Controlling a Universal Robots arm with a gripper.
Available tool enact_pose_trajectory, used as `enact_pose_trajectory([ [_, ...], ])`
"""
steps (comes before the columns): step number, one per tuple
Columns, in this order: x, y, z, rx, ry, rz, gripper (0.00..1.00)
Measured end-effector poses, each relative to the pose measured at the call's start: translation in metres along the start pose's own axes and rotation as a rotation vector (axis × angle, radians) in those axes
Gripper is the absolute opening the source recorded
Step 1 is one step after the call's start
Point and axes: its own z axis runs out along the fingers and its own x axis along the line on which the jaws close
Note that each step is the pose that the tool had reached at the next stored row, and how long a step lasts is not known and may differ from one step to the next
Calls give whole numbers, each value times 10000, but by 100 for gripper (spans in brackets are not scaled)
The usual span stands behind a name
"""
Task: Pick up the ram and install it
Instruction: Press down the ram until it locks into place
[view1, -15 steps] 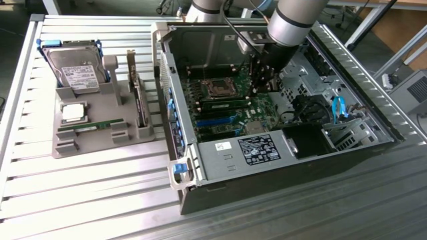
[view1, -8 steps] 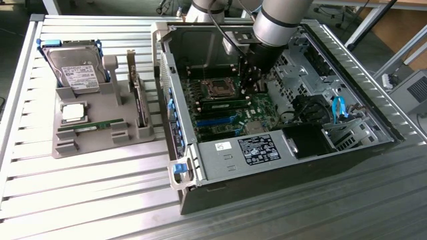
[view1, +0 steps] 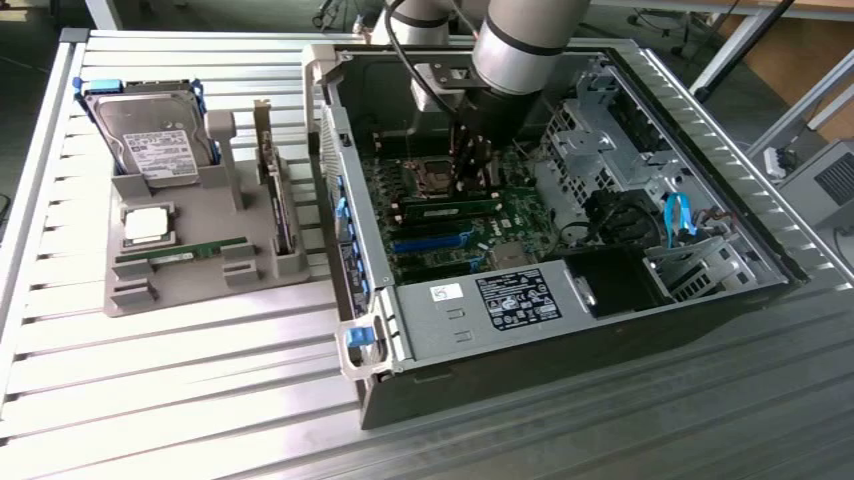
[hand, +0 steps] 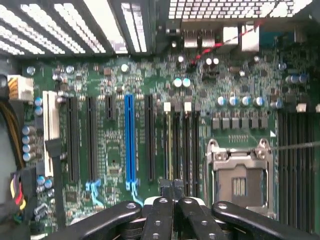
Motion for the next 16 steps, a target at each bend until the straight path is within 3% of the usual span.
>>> enact_pose_trajectory([
  [2, 1, 75, 5, 0, 1, 0, 9],
  [5, 4, 253, 23, 1, -2, 0, 9],
  [8, 5, 298, 97, -1, 1, -1, 9],
  [10, 7, 393, 135, -1, 1, 1, 9],
  [16, 10, 428, 252, -5, 7, 0, 9],
])
